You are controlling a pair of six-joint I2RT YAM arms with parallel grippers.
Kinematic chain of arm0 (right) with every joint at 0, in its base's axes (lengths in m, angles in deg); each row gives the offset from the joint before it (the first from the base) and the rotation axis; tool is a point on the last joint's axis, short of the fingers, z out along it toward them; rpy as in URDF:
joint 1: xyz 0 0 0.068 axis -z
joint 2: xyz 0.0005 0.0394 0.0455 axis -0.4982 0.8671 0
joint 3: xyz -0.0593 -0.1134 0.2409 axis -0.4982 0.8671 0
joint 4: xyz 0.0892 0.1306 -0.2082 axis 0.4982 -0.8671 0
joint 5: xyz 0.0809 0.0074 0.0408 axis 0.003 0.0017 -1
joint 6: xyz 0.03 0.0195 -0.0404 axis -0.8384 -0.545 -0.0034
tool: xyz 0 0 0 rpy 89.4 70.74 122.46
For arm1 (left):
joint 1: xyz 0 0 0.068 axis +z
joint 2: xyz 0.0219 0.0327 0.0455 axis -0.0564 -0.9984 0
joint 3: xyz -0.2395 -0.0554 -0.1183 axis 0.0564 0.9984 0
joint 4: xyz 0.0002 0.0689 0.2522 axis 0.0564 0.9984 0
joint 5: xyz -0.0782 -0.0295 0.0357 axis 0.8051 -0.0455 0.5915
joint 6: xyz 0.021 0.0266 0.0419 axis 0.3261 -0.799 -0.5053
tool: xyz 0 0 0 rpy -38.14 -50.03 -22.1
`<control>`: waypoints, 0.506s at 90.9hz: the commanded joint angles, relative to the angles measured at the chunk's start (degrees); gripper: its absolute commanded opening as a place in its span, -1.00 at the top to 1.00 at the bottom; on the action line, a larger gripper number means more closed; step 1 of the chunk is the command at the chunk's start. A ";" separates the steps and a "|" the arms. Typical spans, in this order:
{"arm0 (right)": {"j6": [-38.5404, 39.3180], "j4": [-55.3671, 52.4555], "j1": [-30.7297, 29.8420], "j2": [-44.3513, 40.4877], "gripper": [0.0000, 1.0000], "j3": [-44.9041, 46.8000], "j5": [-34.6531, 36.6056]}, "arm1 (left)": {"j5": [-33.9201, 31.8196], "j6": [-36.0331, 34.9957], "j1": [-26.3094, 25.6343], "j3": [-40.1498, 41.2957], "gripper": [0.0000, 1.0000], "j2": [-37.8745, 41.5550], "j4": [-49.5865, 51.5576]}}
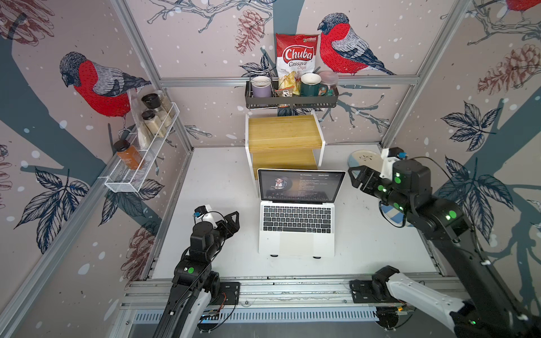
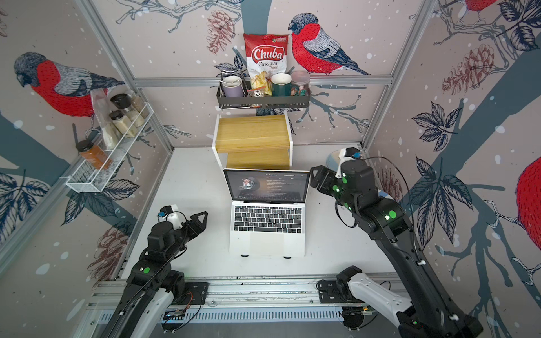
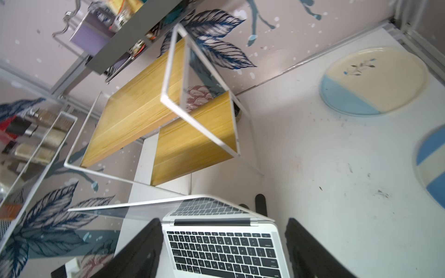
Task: Close the laptop lid and set it aside
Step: Close the lid of the laptop.
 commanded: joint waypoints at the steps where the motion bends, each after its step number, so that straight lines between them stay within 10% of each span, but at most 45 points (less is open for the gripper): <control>1: 2.78 -5.26 -9.52 4.97 -0.44 -7.52 14.43 | 2.42 -1.64 -1.92 0.54 -0.74 -1.43 -2.21; 46: 8.32 -10.74 -21.79 31.29 0.38 -35.30 23.60 | -4.84 -3.03 -15.40 2.70 -0.80 -5.12 -5.99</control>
